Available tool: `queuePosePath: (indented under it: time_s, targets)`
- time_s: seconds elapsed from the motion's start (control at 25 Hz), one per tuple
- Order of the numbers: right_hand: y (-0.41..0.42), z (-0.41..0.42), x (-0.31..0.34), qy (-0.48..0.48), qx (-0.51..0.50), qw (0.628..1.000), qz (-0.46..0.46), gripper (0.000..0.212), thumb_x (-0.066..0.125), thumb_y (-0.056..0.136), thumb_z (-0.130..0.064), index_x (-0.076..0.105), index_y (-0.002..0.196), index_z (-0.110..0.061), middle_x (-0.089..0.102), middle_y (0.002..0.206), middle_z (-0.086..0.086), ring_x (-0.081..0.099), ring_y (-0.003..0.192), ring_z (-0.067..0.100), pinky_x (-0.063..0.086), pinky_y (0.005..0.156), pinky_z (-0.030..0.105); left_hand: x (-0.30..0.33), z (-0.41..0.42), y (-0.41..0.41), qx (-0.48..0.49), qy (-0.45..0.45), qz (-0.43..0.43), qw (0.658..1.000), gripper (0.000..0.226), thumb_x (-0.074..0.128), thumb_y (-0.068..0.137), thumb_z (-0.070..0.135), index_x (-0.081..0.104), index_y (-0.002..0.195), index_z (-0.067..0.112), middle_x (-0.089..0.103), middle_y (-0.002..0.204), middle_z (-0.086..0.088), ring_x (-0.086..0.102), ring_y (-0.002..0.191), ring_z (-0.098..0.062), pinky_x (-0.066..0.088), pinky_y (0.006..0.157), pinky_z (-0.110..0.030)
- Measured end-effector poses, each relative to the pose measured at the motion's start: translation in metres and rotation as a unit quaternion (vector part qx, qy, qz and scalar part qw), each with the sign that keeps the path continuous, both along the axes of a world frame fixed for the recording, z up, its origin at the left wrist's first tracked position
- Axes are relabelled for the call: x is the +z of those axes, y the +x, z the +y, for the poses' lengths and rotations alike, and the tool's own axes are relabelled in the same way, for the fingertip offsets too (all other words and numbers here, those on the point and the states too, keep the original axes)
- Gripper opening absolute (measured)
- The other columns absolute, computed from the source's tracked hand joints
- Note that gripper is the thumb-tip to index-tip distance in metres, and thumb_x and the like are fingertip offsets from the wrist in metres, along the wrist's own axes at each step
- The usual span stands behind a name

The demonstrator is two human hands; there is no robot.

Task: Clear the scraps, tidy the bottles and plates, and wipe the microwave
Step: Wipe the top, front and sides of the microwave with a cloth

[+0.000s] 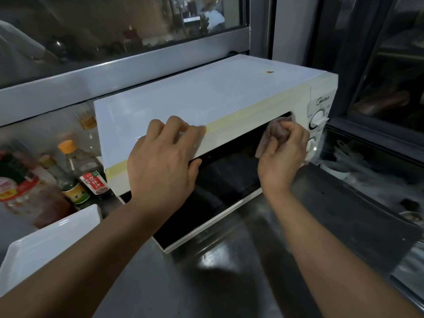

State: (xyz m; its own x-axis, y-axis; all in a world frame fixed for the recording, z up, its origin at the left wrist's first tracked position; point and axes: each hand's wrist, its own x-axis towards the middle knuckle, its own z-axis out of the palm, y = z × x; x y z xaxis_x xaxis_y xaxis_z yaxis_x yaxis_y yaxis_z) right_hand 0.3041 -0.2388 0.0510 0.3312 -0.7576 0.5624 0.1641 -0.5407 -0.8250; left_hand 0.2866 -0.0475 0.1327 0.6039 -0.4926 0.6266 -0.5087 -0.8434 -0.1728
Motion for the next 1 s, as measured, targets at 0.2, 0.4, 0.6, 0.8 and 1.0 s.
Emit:
queuePosePath:
  time_s: [0.2, 0.4, 0.6, 0.8, 1.0]
  targets:
    - [-0.004, 0.002, 0.014, -0.01, 0.011, 1.0, -0.016, 0.031, 0.054, 0.078, 0.01, 0.058, 0.108, 0.003, 0.056, 0.12, 0.018, 0.051, 0.119, 0.029, 0.033, 0.1, 0.02, -0.004, 0.002, 0.001, -0.001, 0.004, -0.021, 1.0, 0.047, 0.077, 0.071, 0.025, 0.061, 0.115, 0.016, 0.061, 0.103, -0.007, 0.054, 0.087, -0.032, 0.031, 0.058, -0.028]
    - [0.003, 0.014, -0.029, -0.022, 0.04, 0.998, -0.038, 0.028, 0.048, 0.091, 0.003, 0.05, 0.119, 0.007, 0.041, 0.137, 0.023, 0.039, 0.131, 0.03, 0.03, 0.109, 0.022, -0.006, 0.002, 0.002, 0.001, 0.002, -0.038, 0.999, 0.046, 0.074, 0.072, 0.027, 0.061, 0.114, 0.017, 0.06, 0.103, -0.007, 0.054, 0.088, -0.033, 0.027, 0.058, -0.028]
    - [-0.008, 0.031, -0.079, 0.197, 0.088, 0.975, 0.058, 0.024, 0.043, 0.093, 0.002, 0.041, 0.117, 0.004, 0.028, 0.142, 0.015, 0.043, 0.127, 0.032, 0.042, 0.104, 0.04, -0.006, 0.002, 0.002, -0.003, 0.001, -0.04, 0.999, 0.047, 0.075, 0.072, 0.027, 0.06, 0.115, 0.017, 0.06, 0.103, -0.006, 0.054, 0.088, -0.032, 0.029, 0.058, -0.028]
    - [-0.006, 0.043, -0.016, 0.107, 0.061, 0.992, -0.02, 0.02, 0.047, 0.081, 0.012, 0.048, 0.101, 0.008, 0.041, 0.125, 0.02, 0.039, 0.126, 0.026, 0.032, 0.107, 0.033, -0.003, 0.001, 0.0, -0.002, -0.001, -0.021, 1.0, 0.047, 0.076, 0.071, 0.025, 0.061, 0.115, 0.016, 0.061, 0.103, -0.006, 0.055, 0.089, -0.032, 0.032, 0.058, -0.028]
    - [-0.001, 0.047, -0.006, 0.04, 0.096, 0.991, -0.089, 0.016, 0.047, 0.087, 0.005, 0.05, 0.103, 0.005, 0.038, 0.131, 0.016, 0.032, 0.131, 0.013, 0.026, 0.106, 0.009, -0.005, 0.001, 0.001, -0.006, -0.002, -0.032, 0.999, 0.048, 0.076, 0.071, 0.026, 0.06, 0.115, 0.017, 0.061, 0.103, -0.006, 0.055, 0.09, -0.032, 0.032, 0.058, -0.028]
